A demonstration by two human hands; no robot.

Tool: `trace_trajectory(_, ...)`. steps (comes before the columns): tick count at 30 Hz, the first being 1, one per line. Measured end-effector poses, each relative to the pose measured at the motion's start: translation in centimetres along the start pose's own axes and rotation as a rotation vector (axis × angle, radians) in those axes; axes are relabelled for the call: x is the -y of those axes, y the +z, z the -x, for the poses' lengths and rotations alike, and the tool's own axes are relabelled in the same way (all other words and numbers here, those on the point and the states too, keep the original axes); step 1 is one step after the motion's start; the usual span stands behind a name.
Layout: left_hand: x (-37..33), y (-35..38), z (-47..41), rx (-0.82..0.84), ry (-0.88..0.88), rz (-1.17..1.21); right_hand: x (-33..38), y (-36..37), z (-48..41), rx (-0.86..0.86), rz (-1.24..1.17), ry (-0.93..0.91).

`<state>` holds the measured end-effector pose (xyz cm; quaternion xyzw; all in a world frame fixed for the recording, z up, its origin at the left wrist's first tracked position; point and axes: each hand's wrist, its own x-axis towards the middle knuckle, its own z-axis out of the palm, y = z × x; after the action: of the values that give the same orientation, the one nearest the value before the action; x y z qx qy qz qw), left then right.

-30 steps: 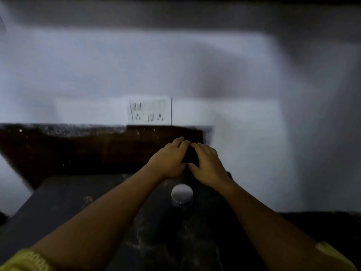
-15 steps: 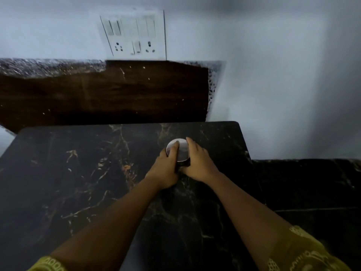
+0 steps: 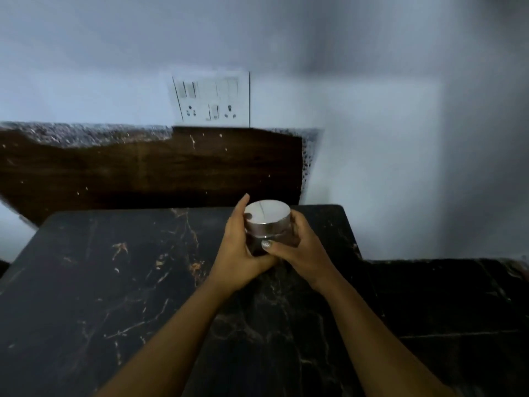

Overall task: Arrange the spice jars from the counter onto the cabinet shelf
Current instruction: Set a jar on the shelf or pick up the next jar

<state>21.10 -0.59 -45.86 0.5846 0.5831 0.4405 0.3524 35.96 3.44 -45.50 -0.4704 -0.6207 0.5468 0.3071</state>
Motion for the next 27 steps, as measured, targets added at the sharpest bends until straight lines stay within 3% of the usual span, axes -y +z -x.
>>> trace_trajectory(6, -4.8, -2.6, 3.0, 0.017, 0.078, 0.142, 4.8, 1.0, 4.1, 0.025, -0.145, -0.074)
trace_trajectory(13, -8.6, -4.1, 5.3, 0.067, 0.234, 0.064, 8.7, 2.3, 7.2, -0.172, -0.142, -0.163)
trace_trajectory(21, -11.1, -6.0, 5.8, -0.002, 0.238, 0.164, 11.9, 3.0, 9.6, -0.075, -0.242, -0.218)
trace_trajectory(27, -11.9, -6.8, 6.9, 0.081, 0.233, 0.296, 13.1, 2.7, 10.3, -0.007, -0.234, -0.233)
